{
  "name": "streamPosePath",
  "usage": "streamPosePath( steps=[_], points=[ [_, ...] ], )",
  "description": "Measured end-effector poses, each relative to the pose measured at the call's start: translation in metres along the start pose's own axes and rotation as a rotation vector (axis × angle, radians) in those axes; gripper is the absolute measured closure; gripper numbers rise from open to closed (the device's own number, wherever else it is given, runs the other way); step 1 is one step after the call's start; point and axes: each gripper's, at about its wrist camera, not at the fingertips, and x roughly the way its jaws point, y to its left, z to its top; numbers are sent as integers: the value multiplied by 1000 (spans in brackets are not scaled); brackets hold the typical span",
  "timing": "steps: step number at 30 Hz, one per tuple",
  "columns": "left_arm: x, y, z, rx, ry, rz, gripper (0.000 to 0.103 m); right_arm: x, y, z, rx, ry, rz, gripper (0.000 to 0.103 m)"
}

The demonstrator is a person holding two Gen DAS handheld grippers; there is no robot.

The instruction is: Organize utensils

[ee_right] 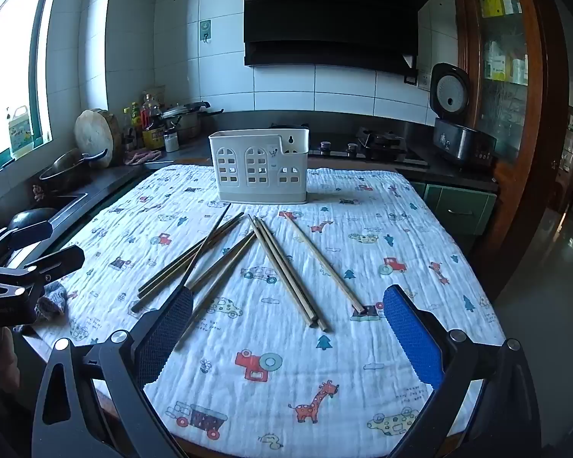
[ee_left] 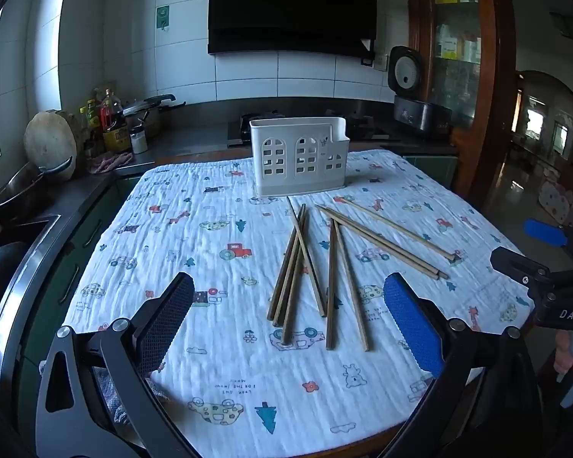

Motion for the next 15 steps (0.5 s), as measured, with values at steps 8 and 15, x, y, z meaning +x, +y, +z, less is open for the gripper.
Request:
streamPosePath(
  steps=[8, 15],
  points=[
    [1, 9, 3, -33, 4, -28, 5, 0, 0, 0, -4, 0, -3, 6],
    [1, 6, -2, -25, 5, -15, 5, 1, 4, 2, -5, 1, -3, 6]
  ],
)
